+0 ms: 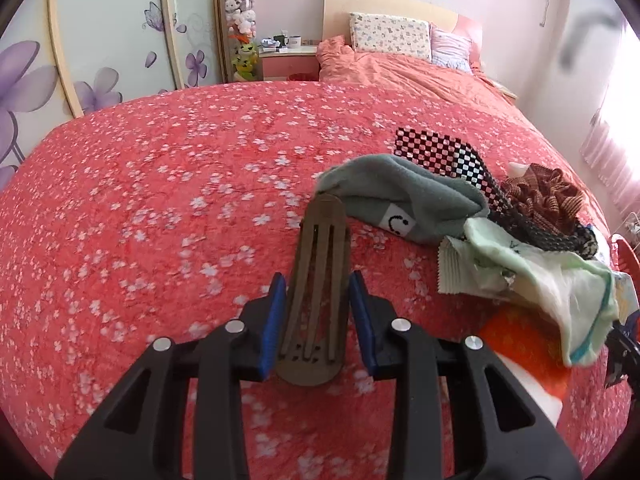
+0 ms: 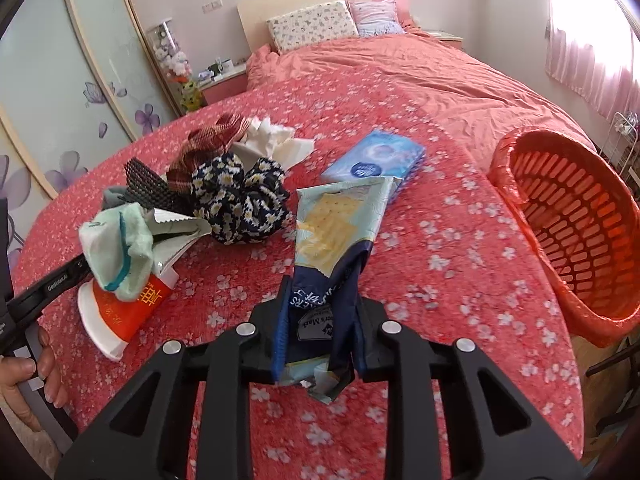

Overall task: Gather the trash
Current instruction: 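Grasp the dark snack wrapper with the right gripper while the left gripper grasps a brown comb, then carry the wrapper to the orange basket and open the right gripper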

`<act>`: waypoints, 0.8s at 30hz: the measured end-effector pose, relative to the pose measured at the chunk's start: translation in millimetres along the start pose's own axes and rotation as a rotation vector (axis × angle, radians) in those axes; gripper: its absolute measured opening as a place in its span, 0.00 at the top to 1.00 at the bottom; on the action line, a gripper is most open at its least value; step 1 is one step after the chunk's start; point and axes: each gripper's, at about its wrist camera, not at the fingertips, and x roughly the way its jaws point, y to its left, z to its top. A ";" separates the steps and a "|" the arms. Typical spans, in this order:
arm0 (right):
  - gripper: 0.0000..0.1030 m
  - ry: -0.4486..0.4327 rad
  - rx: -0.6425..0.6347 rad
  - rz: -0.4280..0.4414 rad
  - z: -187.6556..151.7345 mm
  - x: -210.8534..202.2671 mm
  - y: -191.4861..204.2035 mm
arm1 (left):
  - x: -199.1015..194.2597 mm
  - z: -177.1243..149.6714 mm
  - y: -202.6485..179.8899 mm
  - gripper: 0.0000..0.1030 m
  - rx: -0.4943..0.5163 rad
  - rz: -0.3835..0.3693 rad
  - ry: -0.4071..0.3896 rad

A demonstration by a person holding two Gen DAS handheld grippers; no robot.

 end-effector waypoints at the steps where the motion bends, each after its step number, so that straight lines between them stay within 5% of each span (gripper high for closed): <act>1: 0.75 -0.007 0.002 0.003 0.7 -2.8 -2.0 | -4.5 -0.8 0.1 0.68 0.000 -0.002 -0.007; 6: 0.76 -0.040 0.002 0.004 2.7 -14.1 -7.5 | -24.8 -0.3 1.4 0.68 0.016 0.000 -0.054; 14: 0.77 -0.015 0.012 -0.015 -7.3 -5.7 -15.9 | -1.9 -9.8 6.5 0.68 -0.020 0.031 0.027; 24: 0.77 -0.079 0.011 0.011 3.3 -31.5 -19.9 | -40.2 1.8 3.0 0.73 0.002 0.004 -0.060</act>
